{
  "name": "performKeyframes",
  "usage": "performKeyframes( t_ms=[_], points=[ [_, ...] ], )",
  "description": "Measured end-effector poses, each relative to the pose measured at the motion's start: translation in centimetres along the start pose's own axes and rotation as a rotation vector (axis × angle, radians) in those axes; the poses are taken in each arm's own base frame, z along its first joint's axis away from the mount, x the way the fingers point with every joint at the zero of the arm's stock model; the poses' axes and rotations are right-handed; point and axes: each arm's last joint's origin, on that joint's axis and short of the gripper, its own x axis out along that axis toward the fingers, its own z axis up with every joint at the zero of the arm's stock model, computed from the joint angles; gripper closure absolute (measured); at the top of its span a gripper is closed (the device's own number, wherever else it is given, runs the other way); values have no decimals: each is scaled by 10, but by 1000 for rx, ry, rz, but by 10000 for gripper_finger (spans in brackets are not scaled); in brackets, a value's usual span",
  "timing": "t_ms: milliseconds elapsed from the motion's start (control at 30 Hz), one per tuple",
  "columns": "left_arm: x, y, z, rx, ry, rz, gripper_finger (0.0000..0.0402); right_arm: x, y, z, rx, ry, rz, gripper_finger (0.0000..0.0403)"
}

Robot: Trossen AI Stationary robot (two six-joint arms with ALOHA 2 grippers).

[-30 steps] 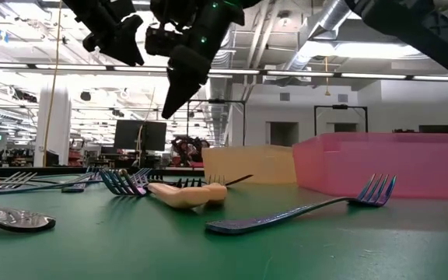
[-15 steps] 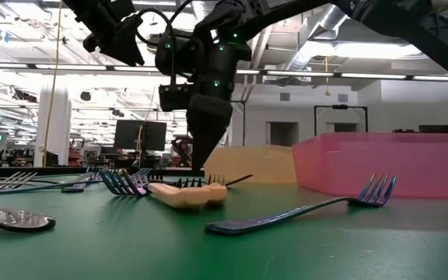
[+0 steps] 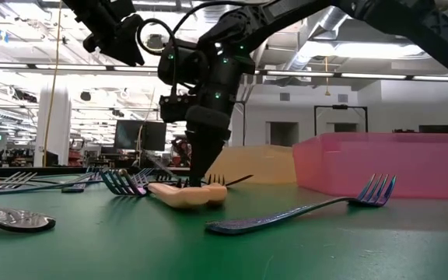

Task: Sort silverware by color (type)
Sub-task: Put the black fork into the blue bin

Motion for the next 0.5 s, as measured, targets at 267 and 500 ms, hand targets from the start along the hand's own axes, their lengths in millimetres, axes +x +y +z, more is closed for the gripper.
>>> performKeyframes(
  t_ms=[267,500],
  points=[
    [0,0,0,0,0,0,246,5,0,-4,43,8,-4,259],
    [0,0,0,0,0,0,246,6,-3,-5,89,18,-30,356]
  ],
)
